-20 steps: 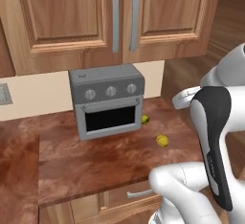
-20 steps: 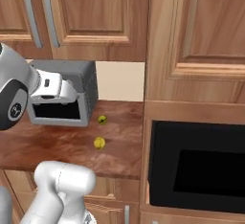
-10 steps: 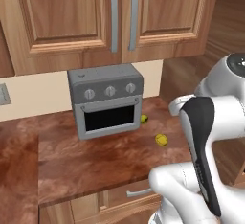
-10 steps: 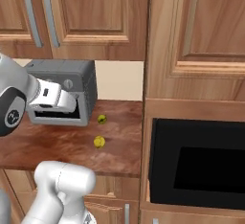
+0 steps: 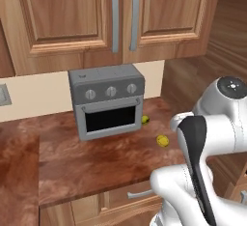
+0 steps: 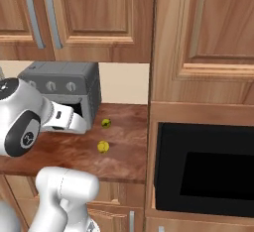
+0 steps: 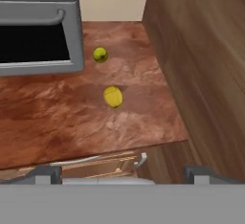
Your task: Place the beer on the top shelf of the fridge to keep it out of children's reach, and place the lemon and pear on lower shelves for easy access.
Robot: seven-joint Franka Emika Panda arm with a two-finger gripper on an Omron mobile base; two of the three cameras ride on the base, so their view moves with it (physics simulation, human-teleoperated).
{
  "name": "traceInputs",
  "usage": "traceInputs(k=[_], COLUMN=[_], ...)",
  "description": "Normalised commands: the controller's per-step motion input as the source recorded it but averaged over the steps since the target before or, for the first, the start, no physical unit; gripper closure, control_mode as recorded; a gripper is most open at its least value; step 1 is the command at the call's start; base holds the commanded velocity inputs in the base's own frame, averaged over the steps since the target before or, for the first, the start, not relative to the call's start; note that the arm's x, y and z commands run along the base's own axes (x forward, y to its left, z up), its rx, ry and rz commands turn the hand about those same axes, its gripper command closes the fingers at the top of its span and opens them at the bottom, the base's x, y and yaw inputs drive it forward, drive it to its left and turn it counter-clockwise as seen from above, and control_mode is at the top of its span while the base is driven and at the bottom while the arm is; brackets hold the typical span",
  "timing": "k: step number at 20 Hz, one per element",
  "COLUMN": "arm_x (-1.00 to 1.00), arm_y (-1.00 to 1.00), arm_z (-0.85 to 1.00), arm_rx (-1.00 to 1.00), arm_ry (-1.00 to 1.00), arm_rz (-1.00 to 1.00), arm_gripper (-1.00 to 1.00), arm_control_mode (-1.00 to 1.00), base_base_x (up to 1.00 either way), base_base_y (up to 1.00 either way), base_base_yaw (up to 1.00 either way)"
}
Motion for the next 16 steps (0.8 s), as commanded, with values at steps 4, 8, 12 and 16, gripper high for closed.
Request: traceInputs(k=[4, 8, 12, 16], arm_x=[0.02, 0.01, 0.00, 0.09], arm_y=[-0.03, 0.00, 0.00, 0.00], arm_z=[-0.60, -0.56, -0.52, -0.33], arm_rx=[0.00, 0.00, 0.00, 0.05], arm_ry=[0.12, 0.10, 0.02, 0.00], arm_rz=[0.00, -0.02, -0.06, -0.09], arm_gripper=[-1.00, -1.00, -1.00, -1.00], arm_control_mode=[-1.00, -1.00, -1.00, -1.00], base_base_x=[0.00, 0.00, 0.00, 0.00], base_base_y=[0.00, 0.00, 0.00, 0.00], base_base_yaw=[0.00, 0.00, 0.00, 0.00])
